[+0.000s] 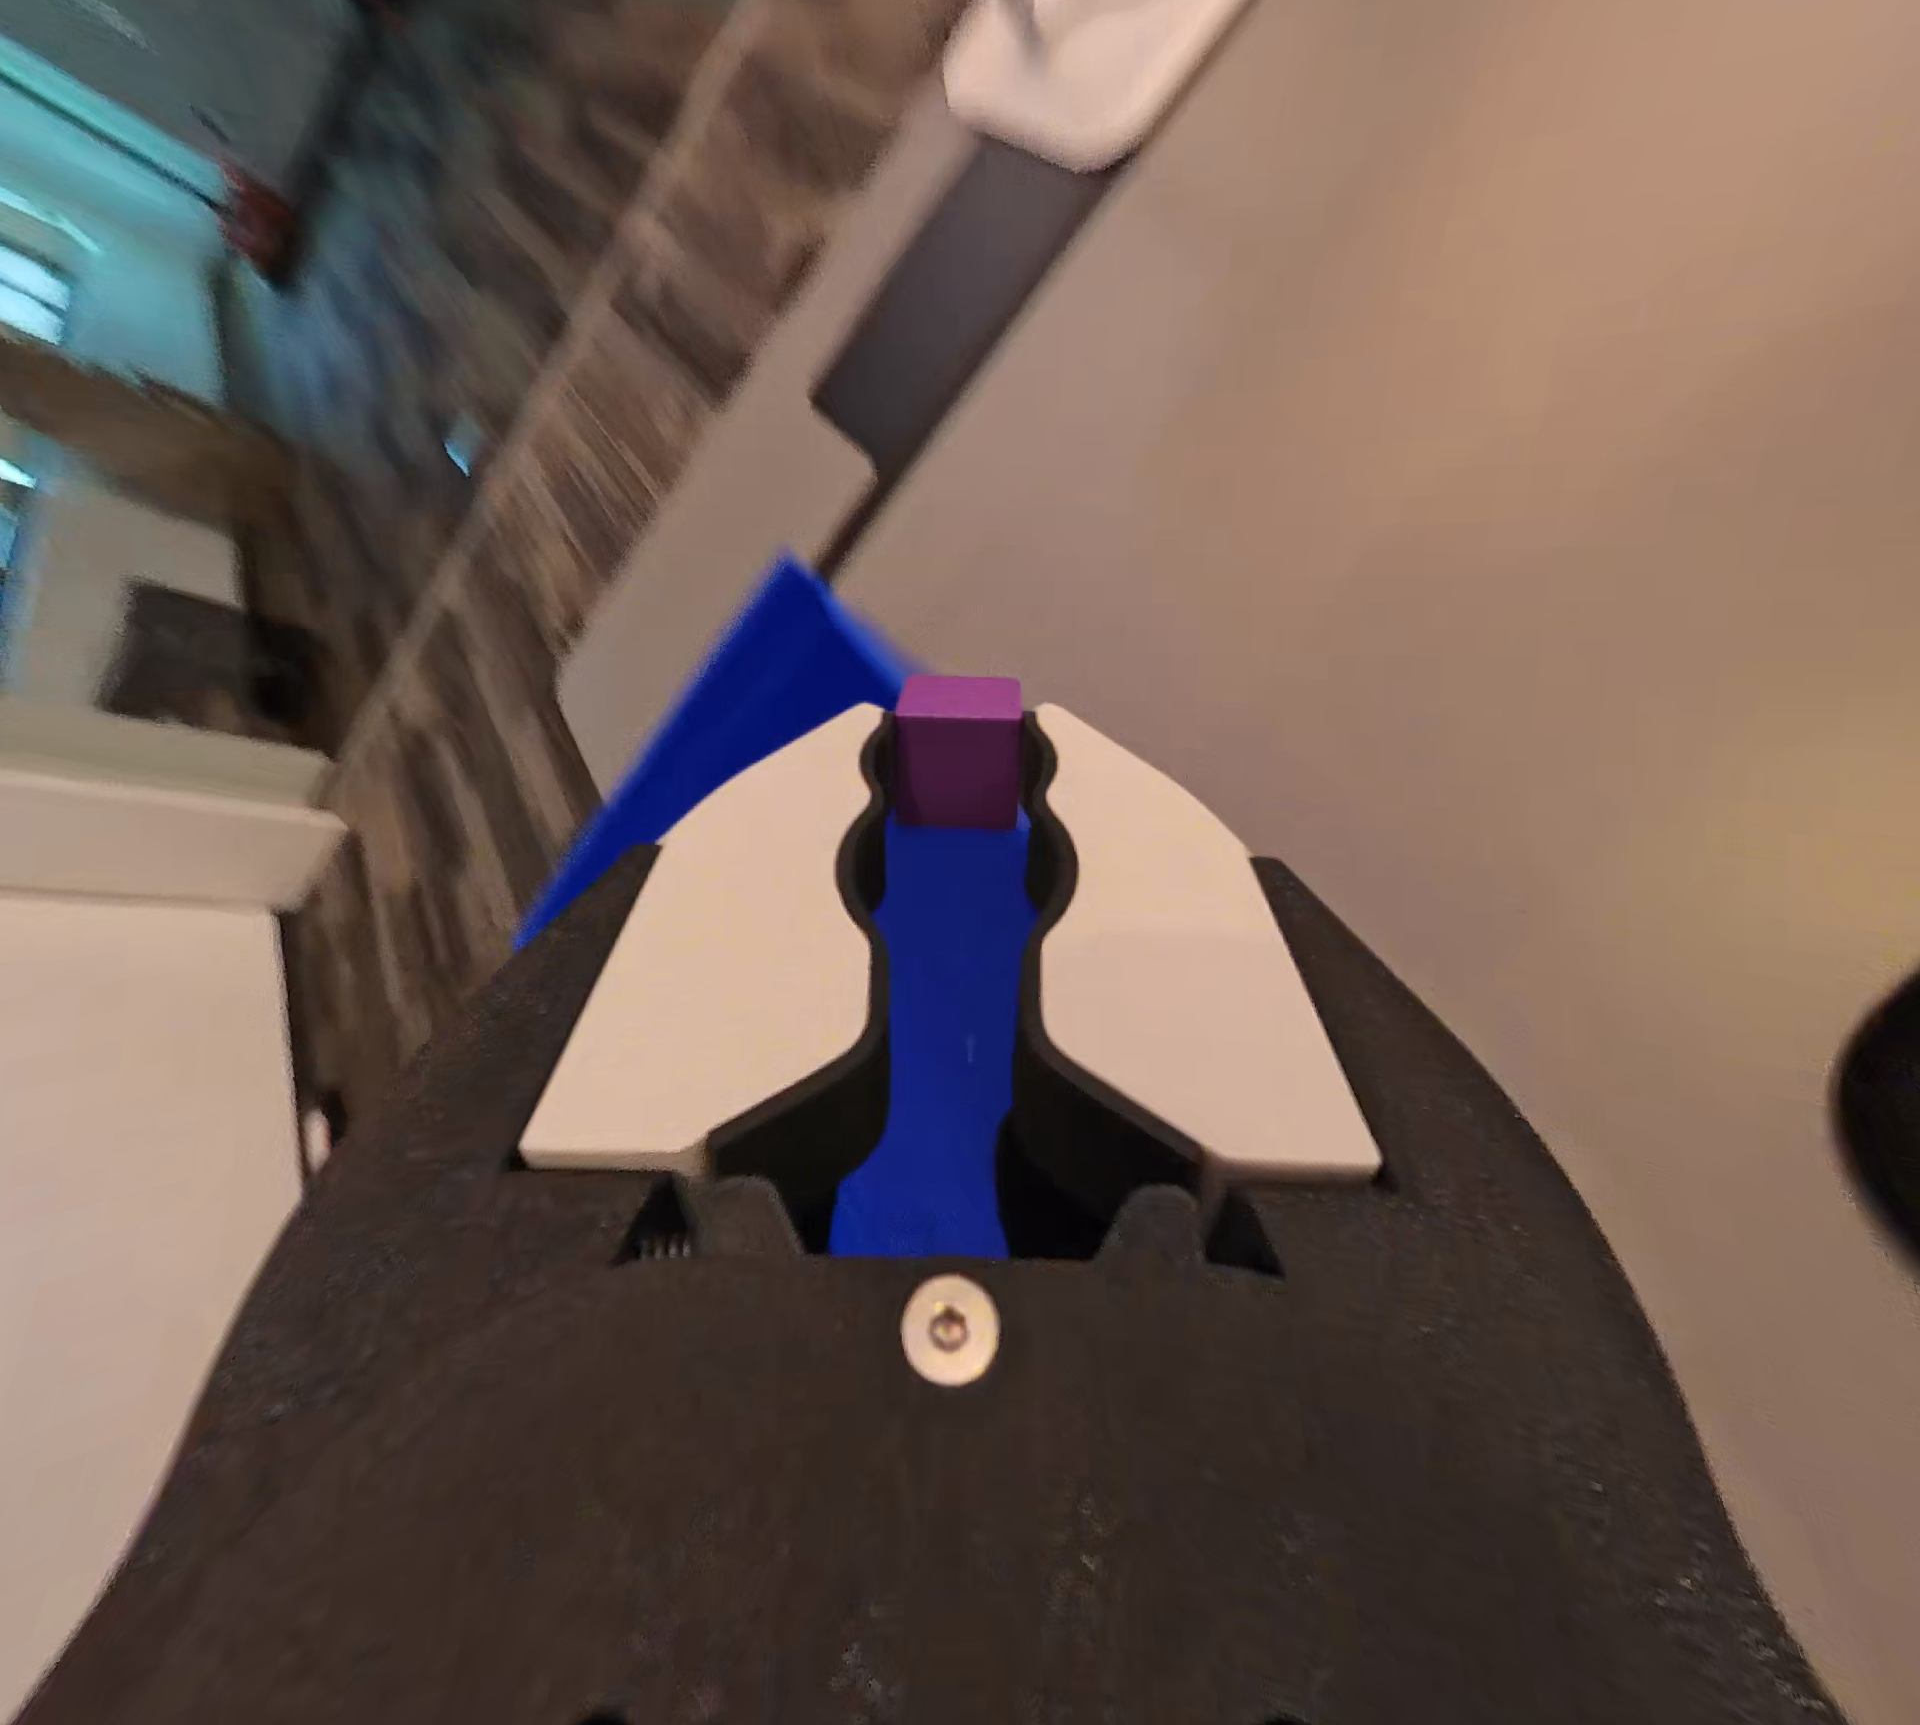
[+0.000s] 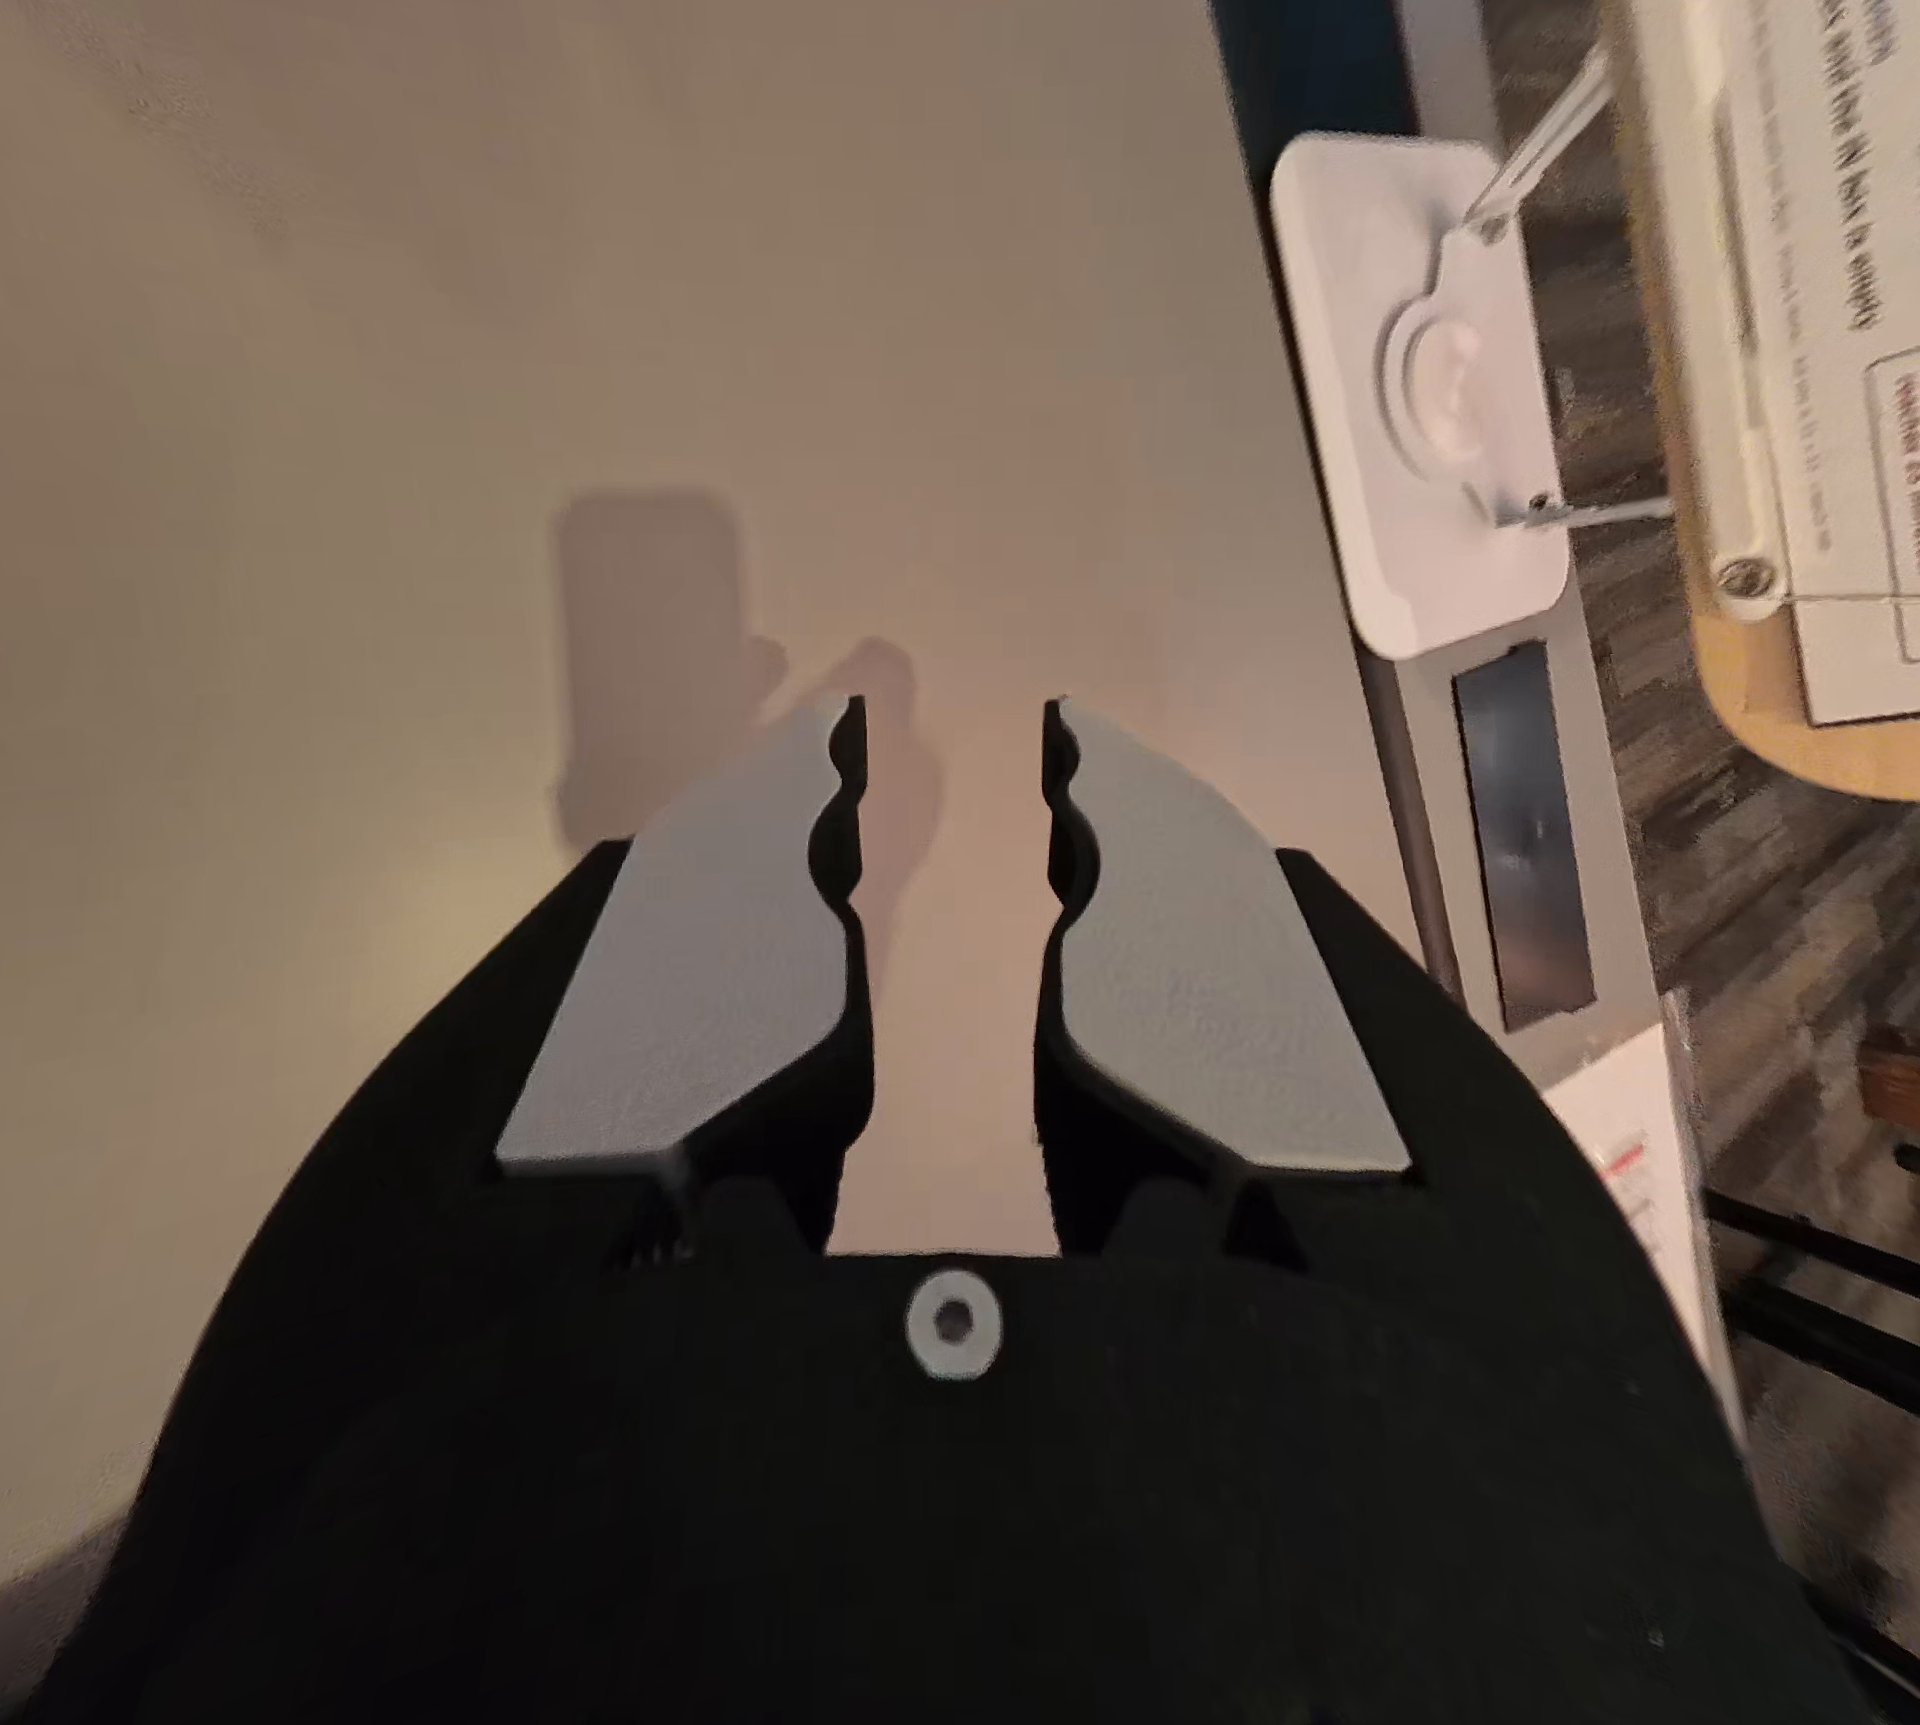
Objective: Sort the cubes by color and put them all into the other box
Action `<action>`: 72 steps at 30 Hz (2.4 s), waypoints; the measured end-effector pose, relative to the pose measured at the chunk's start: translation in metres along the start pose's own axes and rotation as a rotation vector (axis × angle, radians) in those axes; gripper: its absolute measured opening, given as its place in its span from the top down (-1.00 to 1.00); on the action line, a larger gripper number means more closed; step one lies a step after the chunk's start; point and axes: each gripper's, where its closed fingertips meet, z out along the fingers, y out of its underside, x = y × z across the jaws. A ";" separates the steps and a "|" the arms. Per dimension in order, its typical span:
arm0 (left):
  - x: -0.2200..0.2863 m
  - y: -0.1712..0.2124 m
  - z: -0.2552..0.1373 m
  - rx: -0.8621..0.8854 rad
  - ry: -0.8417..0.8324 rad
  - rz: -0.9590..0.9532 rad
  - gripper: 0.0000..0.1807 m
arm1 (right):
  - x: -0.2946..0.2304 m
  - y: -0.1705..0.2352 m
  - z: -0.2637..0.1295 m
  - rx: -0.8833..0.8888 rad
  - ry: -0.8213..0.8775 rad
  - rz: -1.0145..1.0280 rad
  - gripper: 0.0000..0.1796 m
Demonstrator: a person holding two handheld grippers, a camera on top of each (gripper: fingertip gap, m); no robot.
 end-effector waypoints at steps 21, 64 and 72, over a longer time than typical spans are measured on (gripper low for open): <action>0.184 -0.255 0.038 0.572 -0.028 0.171 0.76 | 0.013 -0.073 -0.069 0.477 -0.059 0.490 0.59; 0.249 -0.140 0.166 0.219 0.138 -0.111 0.59 | 0.121 0.397 -0.198 -0.321 0.699 1.095 0.75; 0.255 -0.140 0.168 0.209 0.153 -0.094 0.61 | 0.086 0.433 -0.159 -0.417 0.486 1.187 0.74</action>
